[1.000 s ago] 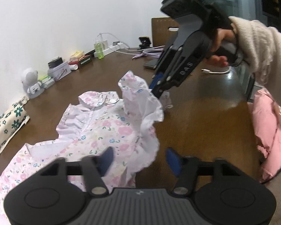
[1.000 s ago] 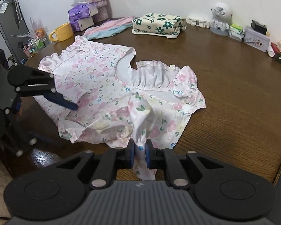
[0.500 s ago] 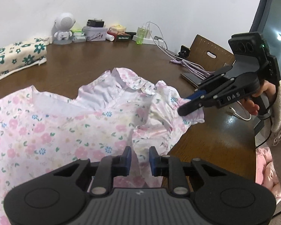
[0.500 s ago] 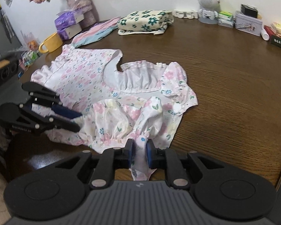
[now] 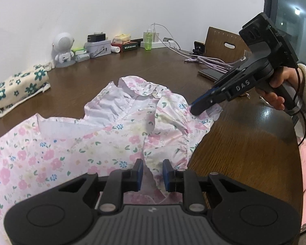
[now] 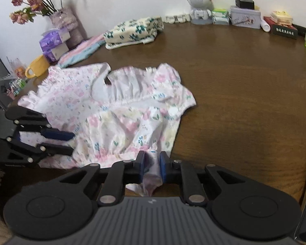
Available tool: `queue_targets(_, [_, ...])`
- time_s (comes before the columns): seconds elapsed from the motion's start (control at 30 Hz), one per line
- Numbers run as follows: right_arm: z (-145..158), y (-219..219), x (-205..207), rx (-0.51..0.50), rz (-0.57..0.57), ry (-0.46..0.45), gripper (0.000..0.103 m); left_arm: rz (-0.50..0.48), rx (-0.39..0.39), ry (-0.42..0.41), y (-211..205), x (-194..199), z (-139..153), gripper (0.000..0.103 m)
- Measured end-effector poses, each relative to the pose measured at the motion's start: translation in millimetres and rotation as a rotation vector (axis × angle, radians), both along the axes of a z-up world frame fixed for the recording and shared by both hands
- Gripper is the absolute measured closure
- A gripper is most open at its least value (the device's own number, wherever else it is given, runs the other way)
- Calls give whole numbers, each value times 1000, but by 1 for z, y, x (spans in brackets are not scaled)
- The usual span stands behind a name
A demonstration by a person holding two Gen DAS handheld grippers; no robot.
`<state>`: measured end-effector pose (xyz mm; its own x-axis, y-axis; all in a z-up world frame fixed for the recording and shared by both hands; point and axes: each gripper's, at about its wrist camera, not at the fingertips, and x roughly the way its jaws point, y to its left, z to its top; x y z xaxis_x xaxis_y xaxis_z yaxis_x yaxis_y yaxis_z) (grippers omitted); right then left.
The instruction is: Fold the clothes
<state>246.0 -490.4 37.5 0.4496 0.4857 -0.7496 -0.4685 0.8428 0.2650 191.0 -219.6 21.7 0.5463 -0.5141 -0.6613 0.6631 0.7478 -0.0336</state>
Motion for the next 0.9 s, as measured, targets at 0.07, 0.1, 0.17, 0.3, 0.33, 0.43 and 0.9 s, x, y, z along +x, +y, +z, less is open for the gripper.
queue_targets(0.07, [-1,0,-2,-5,-5,-10,89,-2,13,-13,-2,-2,0,83])
queue_targets(0.1, [0,0,-4,-7,-9,-15,89,-2,19,-18,-3,-3,0,83])
queue_targets(0.17, [3,-1,-6,-7,-23,-29,88,11,2,-10,0,0,2,73])
queue_targets(0.3, [23,-10,-18,59,-74,-106,87,64,-100,8,18,3,15,65])
queue_targets(0.33, [26,-7,-24,56,-74,-134,86,81,-130,8,24,3,20,64])
queue_targets(0.43, [37,3,-40,47,-74,-221,81,117,-168,-32,38,-7,34,65])
queue_targets(0.9, [1,72,-51,-106,-46,-311,81,105,-62,-28,24,-45,13,90])
